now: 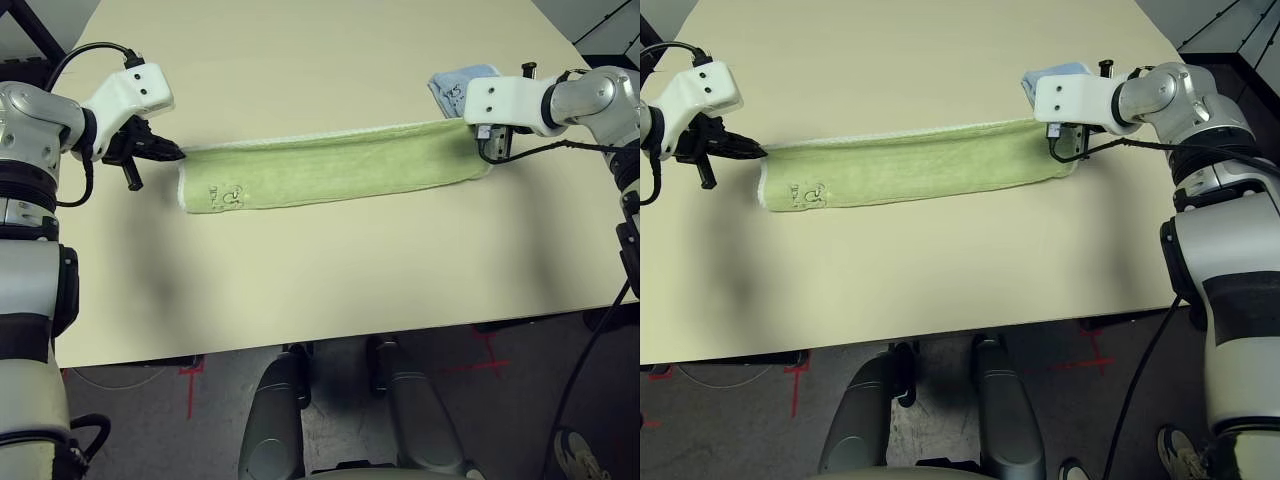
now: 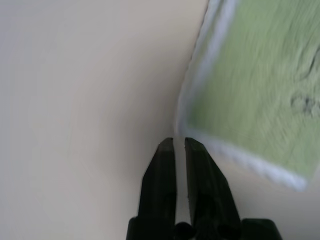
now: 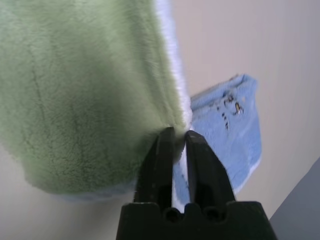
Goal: Fold the towel and set it aside.
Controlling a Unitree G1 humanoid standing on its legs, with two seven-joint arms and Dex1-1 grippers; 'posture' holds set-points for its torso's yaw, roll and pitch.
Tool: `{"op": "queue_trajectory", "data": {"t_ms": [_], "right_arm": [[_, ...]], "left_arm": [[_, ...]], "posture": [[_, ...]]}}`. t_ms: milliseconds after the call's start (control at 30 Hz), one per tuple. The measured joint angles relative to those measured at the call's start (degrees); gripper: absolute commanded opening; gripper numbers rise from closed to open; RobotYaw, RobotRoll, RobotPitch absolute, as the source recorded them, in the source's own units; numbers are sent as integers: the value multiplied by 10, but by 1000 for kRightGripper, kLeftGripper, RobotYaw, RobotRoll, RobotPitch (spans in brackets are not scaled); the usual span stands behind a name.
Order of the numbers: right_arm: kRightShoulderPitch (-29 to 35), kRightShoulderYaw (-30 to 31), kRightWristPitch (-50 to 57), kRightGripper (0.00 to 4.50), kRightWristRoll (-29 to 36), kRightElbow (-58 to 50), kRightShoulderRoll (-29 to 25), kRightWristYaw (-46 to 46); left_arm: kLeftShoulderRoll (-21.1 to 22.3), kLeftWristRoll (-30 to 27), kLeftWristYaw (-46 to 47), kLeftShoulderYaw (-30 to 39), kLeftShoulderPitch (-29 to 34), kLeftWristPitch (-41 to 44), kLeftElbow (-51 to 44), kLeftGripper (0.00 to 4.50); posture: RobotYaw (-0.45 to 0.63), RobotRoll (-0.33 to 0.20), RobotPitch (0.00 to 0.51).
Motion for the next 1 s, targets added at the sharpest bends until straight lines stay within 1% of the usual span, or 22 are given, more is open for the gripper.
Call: {"op": "queue_trajectory", "data": {"t_ms": [33,100,167,233,267,367,433,500,533,567,667,733,800,900,1000], "right_arm": [[1,-1,1,1958,1,1,0,0],[1,-10,0,2708,7,1,0,0],[0,-33,-1,3406,25,1,0,1],[1,-75,-5,4218,62,1,1,16],[1,-94,-8,4465,80,1,2,23],[1,-155,-7,4465,139,1,6,41],[6,-199,7,4465,184,-2,12,68],[13,-240,49,4465,233,-4,19,109],[22,-272,94,4465,270,-10,24,146],[30,-290,128,4465,294,-15,27,172],[68,-344,266,4465,372,-51,33,238],[88,-373,347,4465,414,-76,39,248],[117,-403,442,4465,461,-125,44,243],[166,-432,538,4465,507,-202,50,202],[206,-436,611,4465,532,-263,57,168]], "left_arm": [[1,2,0,0,0,2,3,1840],[1,4,-2,1,0,3,3,2604],[6,4,-8,6,0,4,2,3331],[16,4,-15,12,-1,9,-9,4201],[20,4,-16,15,-3,11,-12,4472],[33,3,-25,31,-6,21,-33,4472],[34,-8,-36,50,-5,41,-48,4472],[33,-41,-58,80,-1,82,-81,4472],[31,-78,-78,112,11,125,-118,4472],[28,-107,-93,134,24,162,-151,4472],[4,-217,-103,219,106,303,-293,4472],[-17,-269,-87,257,162,369,-367,4472],[-46,-320,-49,295,214,429,-444,4472],[-64,-366,-10,322,268,461,-520,4472],[-75,-386,13,331,297,450,-550,4472]], "posture": [[-59,0,257],[-59,0,257],[-58,0,257],[-57,0,255],[-56,0,253],[-61,0,248],[-61,0,248],[-61,0,248],[-61,0,248],[-61,0,248],[-57,0,249],[-57,0,249],[-60,0,245],[-64,0,243],[-69,0,242]]}}
